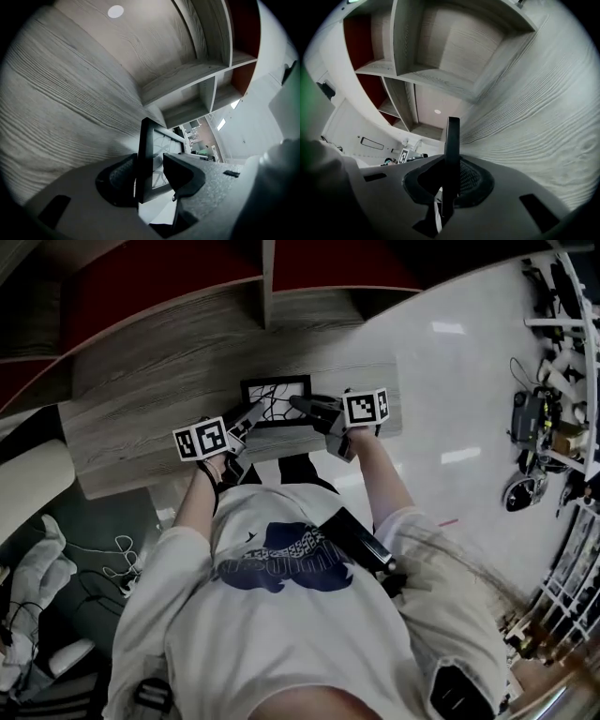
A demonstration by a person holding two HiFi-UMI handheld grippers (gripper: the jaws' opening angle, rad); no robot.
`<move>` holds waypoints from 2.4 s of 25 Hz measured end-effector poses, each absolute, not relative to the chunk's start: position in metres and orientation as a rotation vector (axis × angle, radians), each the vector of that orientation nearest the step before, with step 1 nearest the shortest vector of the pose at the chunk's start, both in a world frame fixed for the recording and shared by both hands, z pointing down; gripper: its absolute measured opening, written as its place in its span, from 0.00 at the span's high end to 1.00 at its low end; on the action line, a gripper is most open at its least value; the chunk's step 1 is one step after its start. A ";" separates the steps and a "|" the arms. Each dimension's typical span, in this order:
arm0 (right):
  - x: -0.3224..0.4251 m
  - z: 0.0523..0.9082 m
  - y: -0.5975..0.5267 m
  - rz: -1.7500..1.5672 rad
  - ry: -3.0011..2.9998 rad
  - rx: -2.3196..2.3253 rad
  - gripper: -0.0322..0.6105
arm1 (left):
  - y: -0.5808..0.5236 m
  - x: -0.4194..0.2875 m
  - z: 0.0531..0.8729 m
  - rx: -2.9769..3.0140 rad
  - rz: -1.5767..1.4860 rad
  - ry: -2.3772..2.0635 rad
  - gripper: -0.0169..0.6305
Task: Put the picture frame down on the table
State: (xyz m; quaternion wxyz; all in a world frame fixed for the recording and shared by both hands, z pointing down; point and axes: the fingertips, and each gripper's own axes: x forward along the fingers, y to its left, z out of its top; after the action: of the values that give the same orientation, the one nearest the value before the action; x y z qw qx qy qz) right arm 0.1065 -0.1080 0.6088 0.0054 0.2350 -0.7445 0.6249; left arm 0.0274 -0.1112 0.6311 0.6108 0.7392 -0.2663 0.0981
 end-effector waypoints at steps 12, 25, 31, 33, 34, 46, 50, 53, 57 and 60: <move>0.107 0.623 -0.108 1.981 -2.290 0.706 0.91 | -0.109 0.005 0.638 1.666 0.219 -0.698 0.74; 0.109 0.635 -0.114 1.798 -2.168 0.854 0.87 | -0.107 0.004 0.648 1.663 0.296 -0.725 0.74; 0.107 0.629 -0.115 1.615 -2.136 0.934 0.83 | -0.106 0.005 0.648 1.657 0.336 -0.745 0.74; 0.107 0.628 -0.115 1.585 -2.143 0.945 0.83 | -0.104 0.006 0.651 1.654 0.363 -0.751 0.74; 0.107 0.628 -0.114 1.577 -2.147 0.945 0.83 | -0.103 0.006 0.653 1.650 0.379 -0.756 0.74; 0.106 0.625 -0.116 1.514 -2.161 0.936 0.81 | -0.100 0.006 0.662 1.661 0.583 -0.817 0.79; 0.106 0.625 -0.117 1.485 -2.154 0.941 0.80 | -0.101 0.007 0.664 1.662 0.621 -0.828 0.79; 0.107 0.627 -0.116 1.470 -2.145 0.955 0.79 | -0.101 0.008 0.665 1.656 0.642 -0.833 0.79; 0.109 0.626 -0.116 1.454 -2.136 0.987 0.78 | -0.101 0.012 0.664 1.647 0.642 -0.841 0.85; 0.111 0.628 -0.114 1.458 -2.124 1.009 0.78 | -0.102 0.012 0.664 1.647 0.638 -0.854 0.85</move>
State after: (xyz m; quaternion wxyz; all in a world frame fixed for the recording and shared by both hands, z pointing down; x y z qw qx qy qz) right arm 0.1110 -0.1142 0.6281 0.1862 0.3583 -0.7543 0.5177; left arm 0.0121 -0.1015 0.6643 0.5563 0.6976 -0.3618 0.2702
